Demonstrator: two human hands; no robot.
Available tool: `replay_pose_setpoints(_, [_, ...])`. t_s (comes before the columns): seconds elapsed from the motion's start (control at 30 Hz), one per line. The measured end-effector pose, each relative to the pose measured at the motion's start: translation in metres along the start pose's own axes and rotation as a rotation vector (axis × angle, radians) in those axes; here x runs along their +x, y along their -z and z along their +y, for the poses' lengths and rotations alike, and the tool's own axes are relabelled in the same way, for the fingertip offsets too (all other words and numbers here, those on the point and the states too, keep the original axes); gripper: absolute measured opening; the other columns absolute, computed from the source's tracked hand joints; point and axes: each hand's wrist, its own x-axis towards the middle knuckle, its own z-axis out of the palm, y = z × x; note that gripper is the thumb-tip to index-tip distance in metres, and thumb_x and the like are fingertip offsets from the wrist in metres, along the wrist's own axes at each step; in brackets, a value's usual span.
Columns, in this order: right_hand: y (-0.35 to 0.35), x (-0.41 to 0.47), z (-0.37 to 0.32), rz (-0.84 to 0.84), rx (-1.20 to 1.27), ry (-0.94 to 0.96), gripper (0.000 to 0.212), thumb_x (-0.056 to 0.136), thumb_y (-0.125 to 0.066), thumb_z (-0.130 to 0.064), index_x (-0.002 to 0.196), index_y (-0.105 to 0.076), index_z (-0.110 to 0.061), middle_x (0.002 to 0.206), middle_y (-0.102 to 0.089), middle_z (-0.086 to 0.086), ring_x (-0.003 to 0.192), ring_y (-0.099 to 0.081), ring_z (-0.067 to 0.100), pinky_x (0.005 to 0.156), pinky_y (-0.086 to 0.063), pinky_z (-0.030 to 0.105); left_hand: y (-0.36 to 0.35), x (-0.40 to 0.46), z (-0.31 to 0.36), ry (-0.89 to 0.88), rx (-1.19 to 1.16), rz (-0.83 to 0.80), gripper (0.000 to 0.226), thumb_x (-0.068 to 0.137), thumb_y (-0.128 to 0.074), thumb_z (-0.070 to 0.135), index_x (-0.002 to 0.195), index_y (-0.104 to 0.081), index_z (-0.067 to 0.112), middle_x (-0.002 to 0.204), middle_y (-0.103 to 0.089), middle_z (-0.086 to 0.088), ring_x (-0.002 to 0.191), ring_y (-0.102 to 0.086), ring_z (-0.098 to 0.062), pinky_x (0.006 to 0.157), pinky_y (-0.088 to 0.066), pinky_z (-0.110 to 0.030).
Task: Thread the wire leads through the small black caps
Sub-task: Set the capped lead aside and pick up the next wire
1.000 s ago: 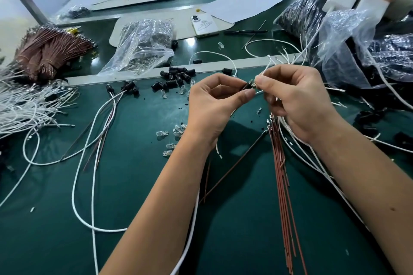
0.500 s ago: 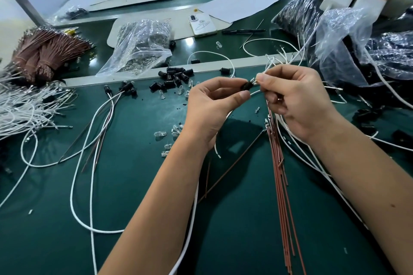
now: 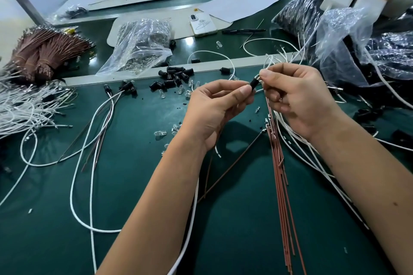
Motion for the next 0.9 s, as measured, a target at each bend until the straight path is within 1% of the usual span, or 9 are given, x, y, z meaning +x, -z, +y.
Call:
replay_pose_setpoints(0.07, [0.0001, -0.0003, -0.0005, 0.009, 0.001, -0.002, 0.015, 0.097, -0.064, -0.002, 0.083, -0.061, -0.007, 0.066, -0.055, 0.002, 0.050, -0.041, 0.009, 0.035, -0.027, 0.016, -0.0002, 0.0008, 0.0009, 0.050, -0.087, -0.031, 0.010, 0.086, -0.069, 0.000, 0.083, -0.077, 0.006, 0.087, -0.076, -0.016, 0.071, -0.072, -0.017, 0.064, -0.057, -0.019])
replay_pose_setpoints(0.17, [-0.0005, -0.0008, -0.0013, 0.005, -0.012, -0.005, 0.015, 0.097, -0.063, -0.002, 0.083, -0.062, -0.007, 0.066, -0.056, 0.002, 0.050, -0.042, 0.010, 0.035, -0.027, 0.016, -0.0012, 0.0018, 0.0013, 0.105, -0.162, -0.038, 0.015, 0.090, -0.066, 0.003, 0.081, -0.078, 0.004, 0.087, -0.075, -0.017, 0.069, -0.073, -0.018, 0.061, -0.057, -0.018])
replay_pose_setpoints(0.27, [-0.0017, -0.0023, -0.0011, -0.023, -0.047, -0.013, 0.014, 0.097, -0.064, -0.003, 0.083, -0.062, -0.007, 0.068, -0.057, 0.003, 0.051, -0.043, 0.011, 0.036, -0.028, 0.017, -0.0027, 0.0015, 0.0018, 0.138, -0.176, -0.059, 0.009, 0.079, -0.074, 0.012, 0.080, -0.075, 0.003, 0.084, -0.074, -0.017, 0.068, -0.072, -0.018, 0.059, -0.056, -0.017])
replay_pose_setpoints(0.4, [-0.0012, -0.0034, -0.0037, -0.101, -0.021, -0.056, 0.015, 0.098, -0.060, -0.005, 0.083, -0.061, -0.006, 0.071, -0.057, 0.007, 0.054, -0.044, 0.011, 0.037, -0.027, 0.016, -0.0022, 0.0004, 0.0039, 0.183, -0.215, -0.079, 0.018, 0.073, -0.074, 0.013, 0.084, -0.068, 0.001, 0.081, -0.074, -0.014, 0.065, -0.071, -0.014, 0.057, -0.056, -0.015])
replay_pose_setpoints(0.5, [-0.0002, -0.0028, -0.0048, -0.158, 0.037, -0.094, 0.016, 0.097, -0.057, -0.008, 0.081, -0.060, -0.005, 0.072, -0.057, 0.007, 0.054, -0.043, 0.010, 0.036, -0.026, 0.015, -0.0035, -0.0005, 0.0059, 0.222, -0.251, -0.068, 0.007, 0.080, -0.072, 0.009, 0.077, -0.069, 0.003, 0.078, -0.073, -0.012, 0.062, -0.070, -0.014, 0.054, -0.055, -0.014])
replay_pose_setpoints(0.63, [0.0020, -0.0006, -0.0044, -0.188, 0.110, -0.138, 0.018, 0.098, -0.054, -0.009, 0.081, -0.059, -0.005, 0.070, -0.058, 0.006, 0.052, -0.044, 0.008, 0.035, -0.027, 0.013, -0.0039, -0.0014, 0.0070, 0.256, -0.273, -0.069, 0.019, 0.083, -0.070, 0.006, 0.066, -0.074, 0.007, 0.076, -0.072, -0.012, 0.061, -0.070, -0.013, 0.052, -0.055, -0.014])
replay_pose_setpoints(0.7, [0.0023, -0.0004, -0.0036, -0.202, 0.137, -0.157, 0.018, 0.097, -0.054, -0.009, 0.081, -0.059, -0.005, 0.069, -0.059, 0.006, 0.051, -0.044, 0.006, 0.034, -0.028, 0.012, -0.0044, -0.0021, 0.0074, 0.267, -0.289, -0.082, 0.008, 0.079, -0.071, 0.008, 0.072, -0.074, 0.005, 0.078, -0.073, -0.012, 0.061, -0.070, -0.013, 0.053, -0.055, -0.014])
replay_pose_setpoints(0.77, [0.0014, -0.0011, -0.0019, -0.206, 0.148, -0.162, 0.018, 0.097, -0.054, -0.010, 0.081, -0.060, -0.004, 0.068, -0.060, 0.005, 0.049, -0.044, 0.005, 0.034, -0.028, 0.011, -0.0050, -0.0034, 0.0078, 0.275, -0.300, -0.087, 0.012, 0.076, -0.072, 0.010, 0.084, -0.070, 0.002, 0.081, -0.074, -0.012, 0.062, -0.070, -0.012, 0.053, -0.055, -0.014])
replay_pose_setpoints(0.9, [-0.0001, -0.0027, -0.0006, -0.192, 0.151, -0.131, 0.011, 0.087, -0.063, -0.015, 0.084, -0.062, -0.005, 0.067, -0.061, 0.004, 0.049, -0.043, 0.004, 0.034, -0.028, 0.011, -0.0051, -0.0025, 0.0063, 0.303, -0.304, -0.067, 0.007, 0.088, -0.069, 0.008, 0.090, -0.066, 0.002, 0.081, -0.070, -0.012, 0.063, -0.070, -0.012, 0.054, -0.055, -0.014])
